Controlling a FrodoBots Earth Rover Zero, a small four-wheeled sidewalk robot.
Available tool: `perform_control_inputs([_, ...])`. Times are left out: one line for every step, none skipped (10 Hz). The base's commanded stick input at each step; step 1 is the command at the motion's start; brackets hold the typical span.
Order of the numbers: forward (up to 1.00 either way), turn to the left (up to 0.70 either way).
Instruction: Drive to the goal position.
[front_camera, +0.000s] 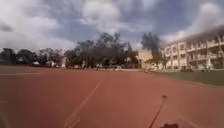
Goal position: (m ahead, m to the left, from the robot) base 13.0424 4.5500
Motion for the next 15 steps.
perform_control_inputs([0.70, 0.00])
perform_control_inputs([0.70, 0.00])
perform_control_inputs([0.70, 0.00])
perform_control_inputs([0.70, 0.00])
perform_control_inputs([0.70, 0.00])
perform_control_inputs([0.70, 0.00])
perform_control_inputs([0.70, 0.00])
perform_control_inputs([0.70, 0.00])
perform_control_inputs([0.70, 0.00])
perform_control_inputs([0.70, 0.00])
perform_control_inputs([0.70, 0.00])
perform_control_inputs([0.70, 0.00])
perform_control_inputs([0.70, 0.00])
perform_control_inputs([0.70, 0.00])
perform_control_inputs([0.70, 0.00])
